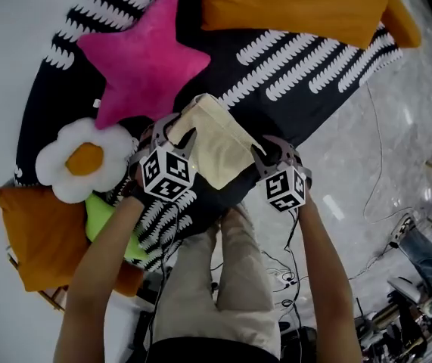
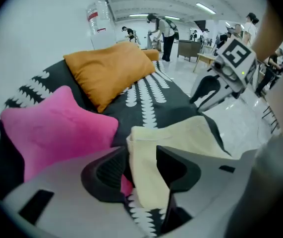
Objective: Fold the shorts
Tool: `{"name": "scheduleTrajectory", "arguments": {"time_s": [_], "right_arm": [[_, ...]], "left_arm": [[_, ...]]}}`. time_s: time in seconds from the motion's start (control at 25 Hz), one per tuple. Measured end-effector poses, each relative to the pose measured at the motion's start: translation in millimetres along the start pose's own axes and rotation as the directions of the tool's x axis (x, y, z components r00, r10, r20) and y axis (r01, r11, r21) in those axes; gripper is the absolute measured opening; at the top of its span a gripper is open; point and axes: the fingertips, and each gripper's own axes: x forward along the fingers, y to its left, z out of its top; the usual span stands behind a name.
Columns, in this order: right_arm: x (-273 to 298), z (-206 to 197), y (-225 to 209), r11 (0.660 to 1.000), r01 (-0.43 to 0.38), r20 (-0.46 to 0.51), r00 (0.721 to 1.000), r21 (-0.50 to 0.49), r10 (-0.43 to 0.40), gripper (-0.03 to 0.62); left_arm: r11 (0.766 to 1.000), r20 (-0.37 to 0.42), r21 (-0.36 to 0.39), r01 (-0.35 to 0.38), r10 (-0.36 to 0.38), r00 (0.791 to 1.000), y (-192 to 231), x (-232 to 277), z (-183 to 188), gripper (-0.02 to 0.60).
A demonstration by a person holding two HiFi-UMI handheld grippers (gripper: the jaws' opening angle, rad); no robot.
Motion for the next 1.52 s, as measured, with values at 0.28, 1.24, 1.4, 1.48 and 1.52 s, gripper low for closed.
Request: {"name": "scheduleTrajectory", "arguments": {"time_s": [0.28,1.24,1.4,1.48,1.52], "right_arm": [[87.4,27.3,34.9,0.901,-0.23,-0.141,0.972,-0.369,0.19,0.14],[115.4,-0.9,61.8,0.235,-0.63,-0.617,0.775,-0.74,0.135,0.301],[113.2,-7.4,66.4,0.272,-0.64,-0.631,0.765,-0.719,0.133,0.251],[107.2,-11.5,66.1,0.327,-0.634,-0.631,0.765,-0.701,0.13,0.163],[103.0,-13.1,66.5,0.374,-0.617,-0.617,0.775,-0.693,0.136,0.12]], "left_arm": [[0.974,-0.16,0.055,0.221,-0.21,0.964,-113.2,33.8,-76.2,0.38],[0.984,-0.301,-0.026,0.179,-0.178,0.937,-105.7,63.3,-130.2,0.396],[0.982,-0.284,-0.023,0.187,-0.185,0.941,-108.0,60.8,-133.1,0.389],[0.981,-0.277,-0.019,0.194,-0.192,0.942,-108.4,58.6,-130.2,0.35],[0.98,-0.273,-0.014,0.197,-0.193,0.942,-109.6,55.3,-128.2,0.298]]}}
